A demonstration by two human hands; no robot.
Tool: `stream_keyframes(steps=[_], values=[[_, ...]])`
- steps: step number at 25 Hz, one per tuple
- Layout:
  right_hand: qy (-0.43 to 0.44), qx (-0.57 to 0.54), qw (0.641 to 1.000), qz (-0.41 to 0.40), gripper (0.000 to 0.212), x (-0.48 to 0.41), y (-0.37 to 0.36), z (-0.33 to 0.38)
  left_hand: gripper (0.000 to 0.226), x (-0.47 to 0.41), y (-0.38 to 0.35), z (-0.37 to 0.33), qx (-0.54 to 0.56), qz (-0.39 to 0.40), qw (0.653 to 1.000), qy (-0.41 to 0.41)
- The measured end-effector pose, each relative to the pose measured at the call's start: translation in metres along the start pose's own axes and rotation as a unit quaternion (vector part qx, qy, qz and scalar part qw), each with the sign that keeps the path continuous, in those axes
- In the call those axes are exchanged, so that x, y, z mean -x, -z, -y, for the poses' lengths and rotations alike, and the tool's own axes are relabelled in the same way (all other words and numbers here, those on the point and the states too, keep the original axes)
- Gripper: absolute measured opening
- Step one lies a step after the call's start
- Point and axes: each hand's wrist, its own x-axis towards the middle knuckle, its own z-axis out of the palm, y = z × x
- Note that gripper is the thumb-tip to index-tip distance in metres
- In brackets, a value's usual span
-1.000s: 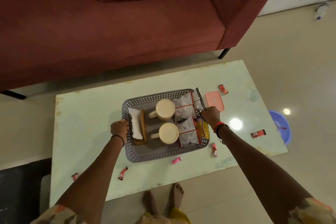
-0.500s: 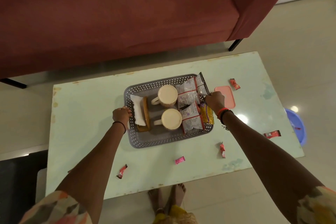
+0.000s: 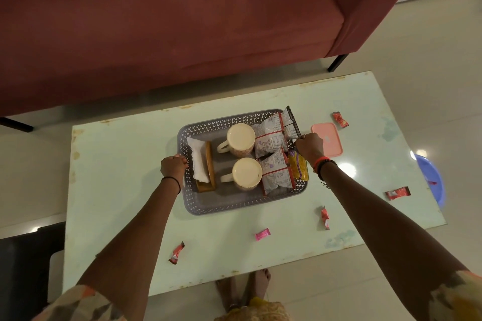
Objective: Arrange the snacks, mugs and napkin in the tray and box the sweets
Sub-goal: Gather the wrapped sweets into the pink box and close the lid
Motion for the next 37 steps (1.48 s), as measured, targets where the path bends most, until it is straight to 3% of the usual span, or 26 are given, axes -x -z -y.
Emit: stream_keyframes(steps=[8,13,15,18,22,24,27,31,37], values=[[0.008,0.014,1.0,0.016,0.026,-0.001,0.002,0.0,0.035,0.005,0.0,-0.005,-0.08,0.043,0.996,-0.007],[0.025,0.044,0.998,0.04,0.024,0.012,0.024,0.005,0.044,0.025,0.013,-0.013,-0.179,-0.07,0.98,-0.045],[0.023,0.084,0.995,0.048,0.027,0.022,0.044,0.005,0.04,0.046,0.019,-0.014,-0.173,-0.102,0.975,-0.095],[-0.021,0.049,0.998,0.044,0.033,0.037,0.073,-0.002,0.033,0.088,0.018,-0.016,-0.109,-0.125,0.978,-0.129],[-0.051,-0.053,0.997,-0.025,0.022,0.058,0.098,-0.02,0.026,0.142,-0.013,-0.014,-0.077,-0.061,0.96,-0.263],[-0.065,-0.096,0.992,-0.039,0.014,0.069,0.107,-0.033,0.025,0.171,-0.038,-0.009,-0.083,0.006,0.954,-0.287],[-0.075,-0.12,0.989,-0.036,0.023,0.078,0.12,-0.05,0.024,0.21,-0.081,-0.004,-0.115,0.103,0.941,-0.301],[-0.075,-0.121,0.989,-0.031,0.016,0.074,0.143,-0.072,0.022,0.247,-0.143,-0.008,-0.172,0.191,0.914,-0.313],[-0.056,-0.093,0.994,0.002,0.031,0.033,0.162,-0.106,0.022,0.259,-0.234,-0.01,-0.251,0.204,0.904,-0.278]])
